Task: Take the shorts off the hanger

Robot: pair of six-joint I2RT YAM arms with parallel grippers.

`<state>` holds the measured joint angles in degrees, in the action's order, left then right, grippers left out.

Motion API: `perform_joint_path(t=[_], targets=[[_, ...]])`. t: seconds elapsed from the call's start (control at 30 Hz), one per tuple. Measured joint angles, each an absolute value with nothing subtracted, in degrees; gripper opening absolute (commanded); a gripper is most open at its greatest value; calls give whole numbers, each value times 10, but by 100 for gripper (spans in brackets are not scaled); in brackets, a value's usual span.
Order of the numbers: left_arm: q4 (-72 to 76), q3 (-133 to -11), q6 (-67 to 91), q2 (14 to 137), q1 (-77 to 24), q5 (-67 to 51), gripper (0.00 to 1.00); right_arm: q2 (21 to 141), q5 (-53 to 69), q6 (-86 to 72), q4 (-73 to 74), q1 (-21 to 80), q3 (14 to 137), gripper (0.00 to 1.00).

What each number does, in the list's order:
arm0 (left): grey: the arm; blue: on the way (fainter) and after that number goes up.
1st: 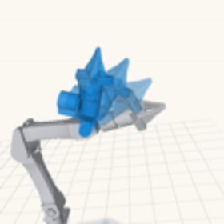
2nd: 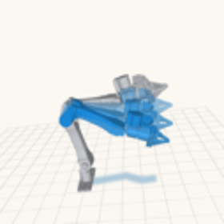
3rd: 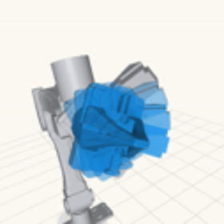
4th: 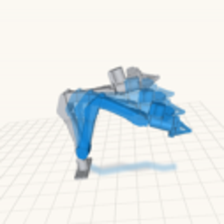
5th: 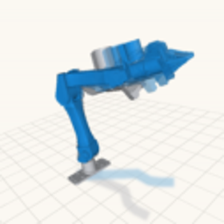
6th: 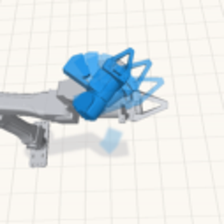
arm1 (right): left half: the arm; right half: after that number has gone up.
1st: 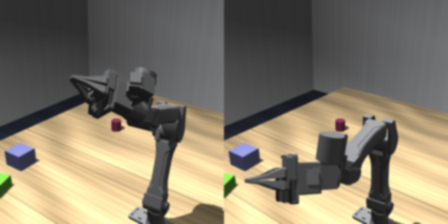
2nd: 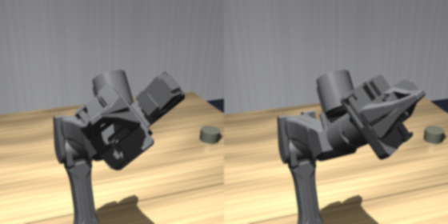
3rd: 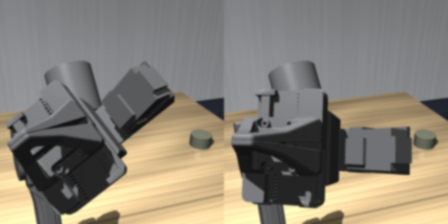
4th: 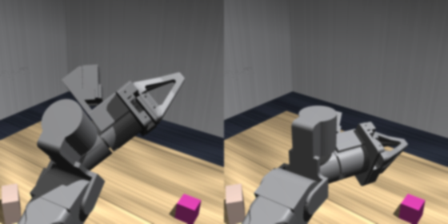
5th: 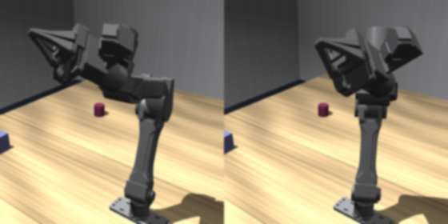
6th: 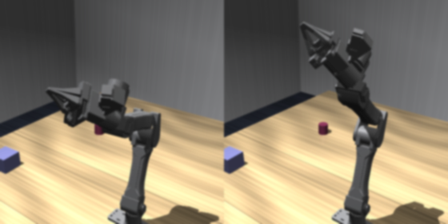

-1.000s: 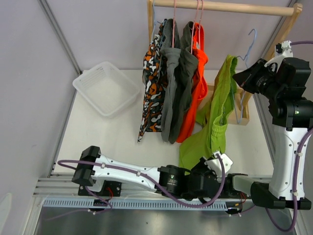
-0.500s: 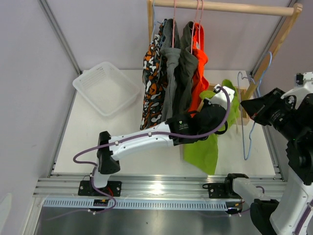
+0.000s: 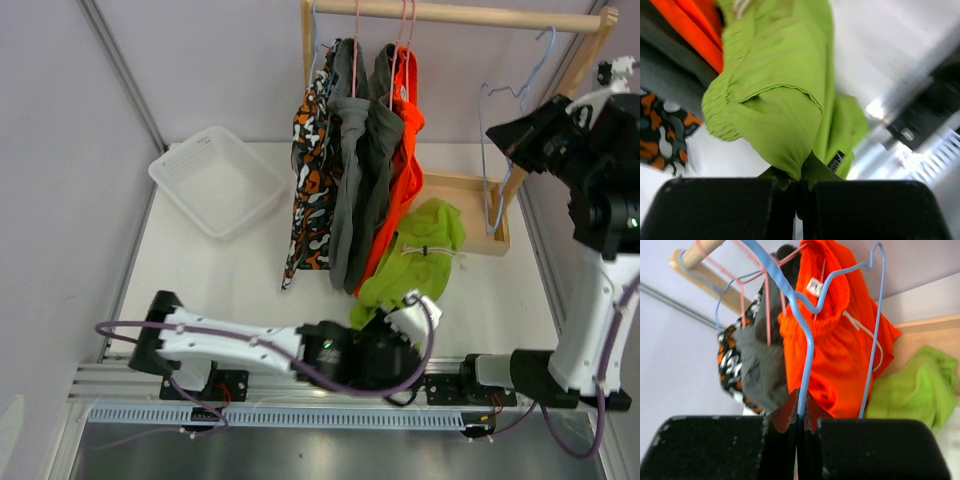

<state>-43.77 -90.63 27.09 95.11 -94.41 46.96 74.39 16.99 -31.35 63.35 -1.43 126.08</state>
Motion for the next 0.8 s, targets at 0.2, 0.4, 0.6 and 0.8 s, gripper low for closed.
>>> perform_joint_path(t=[0.2,0.4,0.6,0.8], targets=[[-609,-879,428,809,-1043,512,0,877,170,-330,573,-40,1319,0],[-739,-821,573,738,-1059,534,0,944,169,-351,502,-58,1344,0],[-768,-810,621,703,-1070,538,0,989,170,-361,442,-67,1347,0],[-777,-831,598,682,-1023,551,0,1010,176,-360,405,-73,1318,0]])
